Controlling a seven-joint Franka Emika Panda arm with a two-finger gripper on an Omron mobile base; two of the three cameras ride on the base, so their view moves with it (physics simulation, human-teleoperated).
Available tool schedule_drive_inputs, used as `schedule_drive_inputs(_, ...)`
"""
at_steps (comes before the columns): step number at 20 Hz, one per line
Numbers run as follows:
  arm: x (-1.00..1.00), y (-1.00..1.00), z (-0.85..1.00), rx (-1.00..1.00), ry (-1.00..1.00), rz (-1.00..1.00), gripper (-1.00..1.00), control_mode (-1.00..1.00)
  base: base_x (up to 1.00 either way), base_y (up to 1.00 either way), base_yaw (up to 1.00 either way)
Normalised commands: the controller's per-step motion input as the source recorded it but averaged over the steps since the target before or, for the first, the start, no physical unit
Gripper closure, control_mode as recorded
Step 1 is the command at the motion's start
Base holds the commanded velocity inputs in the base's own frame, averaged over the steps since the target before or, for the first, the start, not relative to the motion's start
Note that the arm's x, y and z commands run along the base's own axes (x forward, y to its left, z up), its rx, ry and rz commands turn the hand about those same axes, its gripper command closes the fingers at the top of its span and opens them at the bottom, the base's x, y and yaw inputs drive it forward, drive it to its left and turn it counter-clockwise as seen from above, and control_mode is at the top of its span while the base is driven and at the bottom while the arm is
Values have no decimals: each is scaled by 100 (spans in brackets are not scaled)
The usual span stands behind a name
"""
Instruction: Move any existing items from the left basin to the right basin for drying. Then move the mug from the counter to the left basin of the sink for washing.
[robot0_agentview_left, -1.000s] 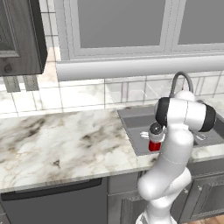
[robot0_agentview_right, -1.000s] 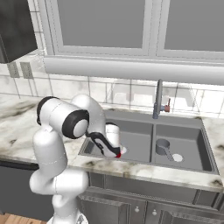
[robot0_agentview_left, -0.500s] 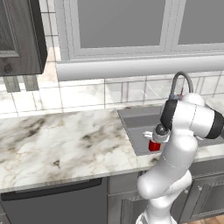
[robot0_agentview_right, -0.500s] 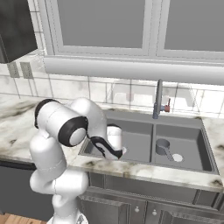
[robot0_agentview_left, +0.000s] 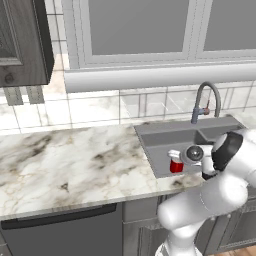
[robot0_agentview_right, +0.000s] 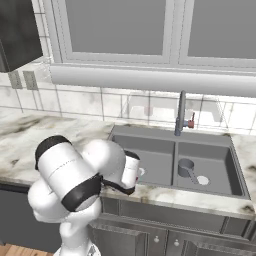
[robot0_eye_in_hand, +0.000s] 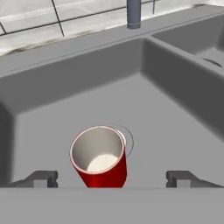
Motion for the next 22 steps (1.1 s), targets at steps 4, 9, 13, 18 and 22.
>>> schedule_drive_inputs(4, 0, 10, 64, -3, -9, 0, -100, -100, 0, 0, 0)
schedule_drive_inputs(9, 0, 11, 67, -5, -8, 0, -100, -100, 0, 0, 0)
schedule_drive_inputs(13, 0, 10, 74, -8, -9, 0, -100, -100, 0, 0, 0)
schedule_drive_inputs(18, 0, 13, 72, -8, -7, 0, -100, -100, 0, 0, 0)
schedule_drive_inputs(22, 0, 15, 70, -7, -2, 0, -100, -100, 0, 0, 0)
